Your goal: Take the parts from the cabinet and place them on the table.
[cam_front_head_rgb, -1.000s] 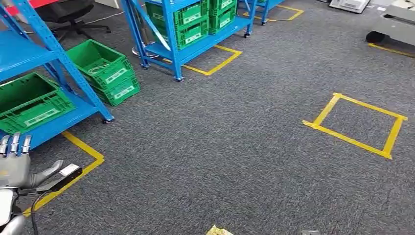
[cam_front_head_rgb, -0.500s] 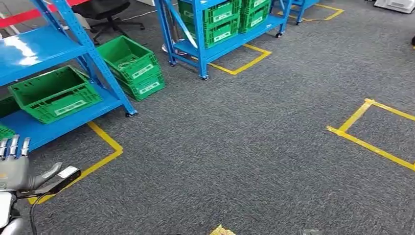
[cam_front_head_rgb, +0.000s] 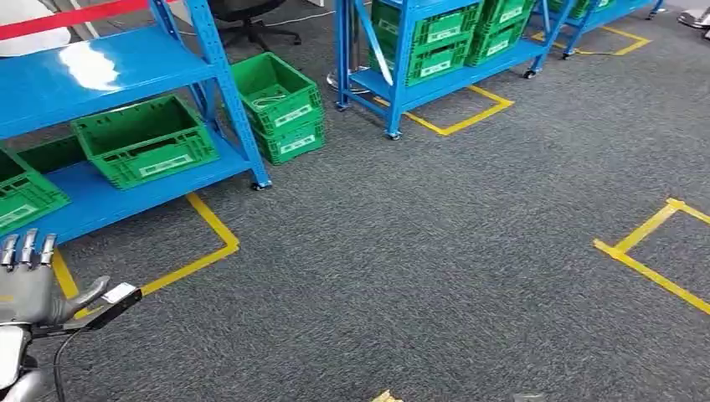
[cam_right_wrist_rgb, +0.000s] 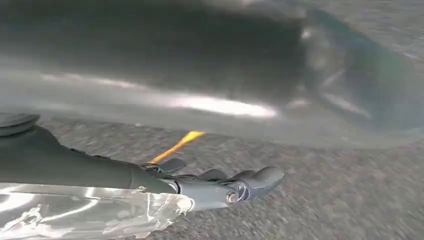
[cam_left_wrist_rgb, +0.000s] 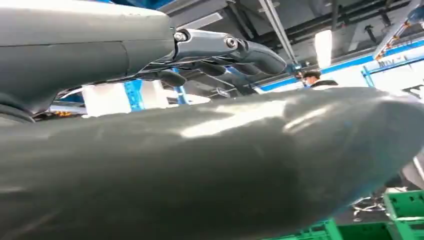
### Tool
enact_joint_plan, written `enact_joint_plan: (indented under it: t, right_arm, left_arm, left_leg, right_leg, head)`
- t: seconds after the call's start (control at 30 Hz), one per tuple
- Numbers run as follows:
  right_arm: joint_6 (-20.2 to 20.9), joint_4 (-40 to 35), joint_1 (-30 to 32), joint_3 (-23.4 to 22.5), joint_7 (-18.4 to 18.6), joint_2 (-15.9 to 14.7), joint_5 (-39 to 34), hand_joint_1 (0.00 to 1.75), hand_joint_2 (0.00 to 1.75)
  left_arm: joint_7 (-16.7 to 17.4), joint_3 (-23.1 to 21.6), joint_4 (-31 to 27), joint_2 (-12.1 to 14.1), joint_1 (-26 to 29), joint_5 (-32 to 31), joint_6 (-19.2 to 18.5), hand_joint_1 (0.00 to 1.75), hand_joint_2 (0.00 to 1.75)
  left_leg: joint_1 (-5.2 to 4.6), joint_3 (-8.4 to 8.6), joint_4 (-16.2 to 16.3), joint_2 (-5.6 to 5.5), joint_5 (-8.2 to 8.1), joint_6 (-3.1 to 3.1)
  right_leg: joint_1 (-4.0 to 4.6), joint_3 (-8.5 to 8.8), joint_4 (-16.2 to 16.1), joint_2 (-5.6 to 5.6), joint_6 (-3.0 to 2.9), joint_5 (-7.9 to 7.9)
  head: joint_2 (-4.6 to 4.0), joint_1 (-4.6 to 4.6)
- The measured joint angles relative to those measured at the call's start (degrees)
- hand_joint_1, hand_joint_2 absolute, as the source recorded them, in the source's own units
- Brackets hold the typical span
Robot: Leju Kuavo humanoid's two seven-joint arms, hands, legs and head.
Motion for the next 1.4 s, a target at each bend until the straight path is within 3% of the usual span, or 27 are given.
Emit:
enact_joint_plan:
  t: [0.03,0.07,0.1,0.23,0.27,0.33,0.4,0.43,0.47,0.5,0.57,0.6,0.63,0.77,0.8,0.83,0.87,0.93,0.97,1.0,1.07,1.1,1.13,1.27,1.3,1.33,1.4]
  right_arm:
    - [0.65,-0.85,0.60,-0.44,0.37,0.26,0.61,0.00,0.00]
    - [1.07,-1.66,0.92,-0.76,0.50,0.57,0.81,0.00,0.00]
    - [1.24,-1.94,0.96,-0.96,0.57,0.72,1.00,0.00,0.00]
    - [1.42,-2.64,0.93,-1.75,0.61,1.18,1.26,0.00,0.00]
    - [1.44,-2.82,0.90,-1.81,0.50,1.31,1.33,0.00,0.00]
    - [1.46,-2.95,0.73,-2.16,-0.05,1.64,1.42,0.00,0.00]
    - [1.46,-2.90,0.75,-2.36,-0.55,1.68,1.50,0.00,0.00]
    - [1.46,-2.90,0.66,-2.47,-0.72,1.68,1.53,0.00,0.00]
    - [1.46,-2.88,0.58,-2.62,-0.79,1.70,1.55,0.00,0.00]
    - [1.46,-2.88,0.50,-2.71,-0.81,1.70,1.55,0.00,0.00]
    - [1.48,-2.86,0.22,-2.88,-0.83,1.81,1.55,0.00,0.00]
    - [1.48,-2.86,0.12,-2.97,-0.86,1.88,1.55,0.00,0.00]
    - [1.48,-2.86,0.10,-3.10,-0.90,1.94,1.55,0.00,0.00]
    - [1.48,-2.82,-0.26,-3.28,-1.62,1.99,1.64,0.00,0.00]
    - [1.46,-2.77,-0.41,-3.32,-1.82,1.99,1.66,0.00,0.00]
    - [1.42,-2.73,-0.53,-3.36,-2.06,1.99,1.70,0.00,0.00]
    - [1.42,-2.57,-0.59,-3.47,-2.21,2.01,1.74,0.00,0.00]
    - [1.40,-2.16,-0.68,-3.74,-2.58,1.99,1.88,0.00,0.00]
    - [1.35,-1.94,-0.73,-3.82,-2.74,1.99,1.96,0.00,0.00]
    - [1.33,-1.74,-0.86,-4.00,-2.87,1.99,2.09,0.00,0.00]
    - [1.31,-1.46,-1.18,-4.19,-3.04,1.99,2.18,0.00,0.00]
    - [1.29,-1.39,-1.25,-4.26,-3.11,1.99,2.20,0.00,0.00]
    - [1.29,-1.24,-1.38,-4.33,-3.13,2.01,2.23,0.00,0.00]
    - [1.22,-0.92,-1.57,-4.74,-3.19,2.08,2.29,0.00,0.00]
    - [1.24,-0.89,-1.73,-4.79,-3.22,2.21,2.29,0.00,0.00]
    - [1.22,-0.89,-1.79,-4.85,-3.26,2.23,2.29,0.00,0.00]
    - [1.24,-0.81,-1.67,-4.92,-3.26,2.29,2.29,0.00,0.00]
  left_arm:
    - [0.00,-0.02,0.15,-0.20,0.19,0.00,0.28,0.00,0.00]
    - [0.00,-0.07,0.24,-0.35,0.31,0.00,0.52,0.00,0.00]
    - [0.00,-0.07,0.33,-0.39,0.30,0.00,0.66,0.00,0.00]
    - [0.02,-0.04,0.46,-0.44,0.41,0.00,0.61,0.00,0.00]
    - [0.02,-0.04,0.46,-0.37,0.46,0.00,0.61,0.00,0.00]
    - [0.02,0.00,0.46,-0.35,0.22,0.00,0.57,0.00,0.00]
    - [0.02,-0.04,0.46,-0.39,0.05,0.00,0.50,0.00,0.00]
    - [0.02,-0.07,0.46,-0.39,0.18,0.00,0.44,0.00,0.00]
    - [0.02,-0.07,0.48,-0.39,0.22,0.02,0.35,0.00,0.00]
    - [0.02,-0.07,0.48,-0.37,0.19,0.02,0.28,0.00,0.00]
    - [0.02,-0.02,0.48,-0.35,0.17,0.02,0.24,0.00,0.00]
    - [0.02,0.00,0.48,-0.35,0.08,0.00,0.24,0.00,0.00]
    - [0.02,-0.02,0.46,-0.37,-0.23,0.02,0.24,0.00,0.00]
    - [0.18,0.00,0.46,-0.20,-0.04,0.00,0.24,0.00,0.00]
    - [0.35,0.02,0.41,-0.20,-0.07,0.00,0.24,0.00,0.00]
    - [0.46,0.00,0.39,-0.13,-0.22,0.00,0.24,0.00,0.00]
    - [0.48,-0.02,0.35,-0.13,-0.24,0.00,0.24,0.00,0.00]
    - [0.55,-0.07,0.35,-0.13,-0.13,0.00,0.17,0.00,0.00]
    - [0.55,-0.09,0.35,-0.13,-0.12,0.00,0.04,0.00,0.00]
    - [0.57,-0.11,0.35,-0.13,-0.13,0.00,-0.04,0.00,0.00]
    - [0.63,-0.11,0.35,-0.13,-0.15,0.00,-0.31,0.00,0.00]
    - [0.63,-0.11,0.35,-0.13,-0.20,0.00,-0.31,0.00,0.00]
    - [0.66,-0.11,0.33,-0.04,-0.22,0.00,-0.31,0.00,0.00]
    - [0.72,-0.11,0.17,0.15,-0.07,0.00,-0.31,0.00,0.00]
    - [0.72,-0.09,0.07,0.35,0.06,0.00,-0.31,0.00,0.00]
    - [0.72,-0.09,0.02,0.46,-0.10,0.00,-0.31,0.00,0.00]
    - [0.74,-0.09,0.02,0.50,-0.48,0.00,-0.31,0.00,0.00]
  left_leg:
    - [0.03,0.08,0.01,-0.64,-0.01,-0.03]
    - [0.13,0.18,0.03,-1.26,-0.05,-0.15]
    - [0.11,0.11,0.05,-1.70,-0.06,-0.46]
    - [0.30,-0.43,-0.06,-3.30,0.53,-1.72]
    - [0.33,-0.56,0.03,-3.63,0.31,-2.01]
    - [0.03,-2.65,4.55,0.33,-2.97,-2.48]
    - [0.10,-7.20,14.05,1.46,-7.23,-2.79]
    - [0.10,-8.82,17.42,1.52,-8.15,-2.86]
    - [0.10,-9.22,18.11,1.53,-7.66,-2.91]
    - [0.10,-8.25,16.22,1.58,-5.92,-2.88]
    - [0.07,-3.20,6.65,2.86,-0.99,-2.65]
    - [-0.02,-0.62,2.22,5.06,0.47,-2.49]
    - [-0.53,0.39,-0.30,5.93,-0.18,-2.42]
    - [-0.27,-0.07,-0.27,3.69,0.27,-0.98]
    - [-0.01,0.00,-0.30,3.41,0.37,-0.71]
    - [0.08,-0.02,-0.30,3.00,0.42,-0.31]
    - [0.10,-0.09,-0.30,2.52,0.45,-0.16]
    - [0.07,-0.20,-0.29,1.53,0.46,-0.14]
    - [0.08,-0.18,-0.28,1.00,0.47,-0.15]
    - [0.10,-0.12,-0.27,0.45,0.47,-0.16]
    - [0.21,0.06,-0.22,-0.79,0.47,-0.29]
    - [0.29,0.09,-0.15,-1.32,0.42,-0.55]
    - [-0.03,-0.10,0.11,-1.77,0.37,-0.97]
    - [0.48,-0.69,-0.13,-3.50,1.05,-2.25]
    - [0.51,-0.93,0.45,-2.32,0.44,-2.39]
    - [0.26,-1.92,2.42,-0.26,-1.13,-2.59]
    - [0.29,-5.96,11.02,1.36,-5.62,-2.98]
  right_leg:
    - [-0.01,2.03,-4.41,0.28,-0.19,2.56]
    - [-0.12,4.65,-9.96,1.37,-0.31,5.18]
    - [-0.33,6.27,-13.60,3.69,-0.35,5.53]
    - [0.07,6.81,-13.94,2.52,-1.26,5.65]
    - [-0.43,6.90,-14.45,1.89,-1.79,5.99]
    - [-0.36,6.92,-14.57,0.98,-2.49,6.10]
    - [-0.24,6.76,-14.57,-0.15,-2.57,6.05]
    - [-0.23,6.72,-14.57,-0.63,-2.63,6.01]
    - [-0.23,6.75,-14.57,-1.21,-2.65,5.99]
    - [-0.23,6.82,-14.57,-1.71,-2.65,5.95]
    - [-0.23,7.10,-14.57,-2.67,-2.46,5.81]
    - [-0.15,7.31,-14.56,-3.03,-2.26,5.69]
    - [0.41,7.23,-14.14,-3.37,-1.83,5.32]
    - [0.33,7.72,-14.56,-4.94,-0.74,5.10]
    - [0.21,7.17,-13.68,-2.85,-0.27,4.43]
    - [0.08,5.96,-10.89,-1.16,-0.05,2.56]
    - [0.01,3.77,-6.16,-0.43,0.08,0.20]
    - [-0.01,-0.61,2.62,-0.08,0.29,-3.12]
    - [-0.01,-1.45,3.92,-0.04,0.26,-2.95]
    - [-0.02,-0.95,2.43,-0.02,0.21,-1.38]
    - [-0.29,3.45,-7.04,0.65,0.01,4.00]
    - [-0.57,6.05,-12.18,2.26,0.07,6.07]
    - [-0.77,6.85,-14.14,4.10,0.18,5.18]
    - [-0.40,7.01,-14.01,2.28,-1.18,5.74]
    - [-0.65,7.08,-14.29,1.63,-1.64,6.02]
    - [-0.63,7.03,-14.35,1.35,-1.99,6.05]
    - [-0.50,6.87,-14.35,0.25,-2.23,6.01]
  head:
    - [0.00,-0.04]
    - [0.00,-0.04]
    - [0.00,-0.02]
    - [0.00,-0.13]
    - [0.00,-0.11]
    - [0.00,-0.74]
    - [0.00,-0.74]
    - [0.00,-0.79]
    - [0.00,-0.77]
    - [0.00,-0.77]
    - [0.00,-0.79]
    - [0.00,-0.79]
    - [0.00,-0.94]
    - [0.00,-0.81]
    - [0.00,-0.59]
    - [0.00,-0.31]
    - [0.00,-0.22]
    - [0.00,-0.24]
    - [0.00,-0.24]
    - [0.00,-0.20]
    - [0.00,-0.22]
    - [0.00,-0.24]
    - [0.00,-0.20]
    - [0.00,-0.33]
    - [0.00,-0.31]
    - [0.00,-0.79]
    - [0.00,-0.87]
